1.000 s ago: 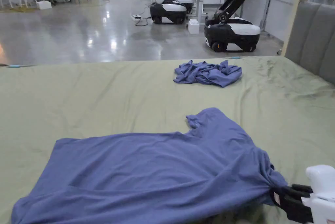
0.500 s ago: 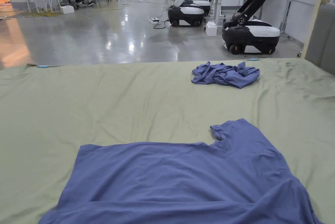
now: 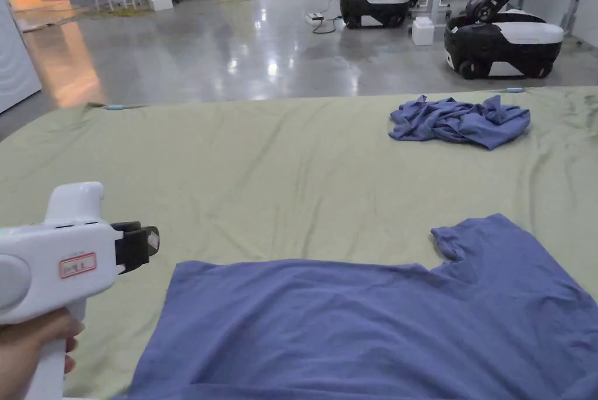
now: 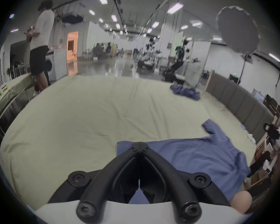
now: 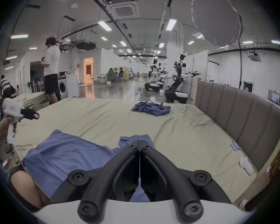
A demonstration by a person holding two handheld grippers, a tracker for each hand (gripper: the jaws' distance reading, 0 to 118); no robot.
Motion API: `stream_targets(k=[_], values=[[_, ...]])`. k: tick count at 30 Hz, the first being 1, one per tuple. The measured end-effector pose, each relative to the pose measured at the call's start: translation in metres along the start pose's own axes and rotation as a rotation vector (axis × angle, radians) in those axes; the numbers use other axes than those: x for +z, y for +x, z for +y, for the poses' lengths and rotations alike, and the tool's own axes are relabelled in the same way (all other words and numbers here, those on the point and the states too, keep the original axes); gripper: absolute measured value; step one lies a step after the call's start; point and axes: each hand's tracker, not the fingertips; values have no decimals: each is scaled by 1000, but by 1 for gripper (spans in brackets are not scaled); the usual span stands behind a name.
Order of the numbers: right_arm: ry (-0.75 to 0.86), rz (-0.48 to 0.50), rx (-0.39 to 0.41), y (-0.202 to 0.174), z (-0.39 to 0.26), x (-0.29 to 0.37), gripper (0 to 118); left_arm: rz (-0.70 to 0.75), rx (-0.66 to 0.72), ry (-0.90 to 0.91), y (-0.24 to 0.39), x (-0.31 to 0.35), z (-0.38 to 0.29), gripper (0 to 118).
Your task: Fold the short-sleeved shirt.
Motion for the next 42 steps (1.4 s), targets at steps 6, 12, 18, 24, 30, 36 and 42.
stream_targets(k=[6,12,18,24,30,36,42], values=[[-81,71,28,-22,-16,-53,3,91,50,-268,-17,-126,-14,118],[-154,95,30,-23,-38,-83,3,230,-34,-246,-25,-149,-42,73],[-272,59,67,-7,-41,-126,3,94,-20,-132,0,-111,-34,3],[-482,13,101,42,-52,-238,118,84,-19,-109,13,-89,-32,3],[-772,19,-181,85,-80,-302,52,95,-37,-137,-1,-91,-32,3],[-670,84,-77,70,-69,-266,5,89,-52,-148,4,-83,-31,3],[-429,53,-105,62,-21,-228,5,95,-40,-70,6,-56,-4,3]])
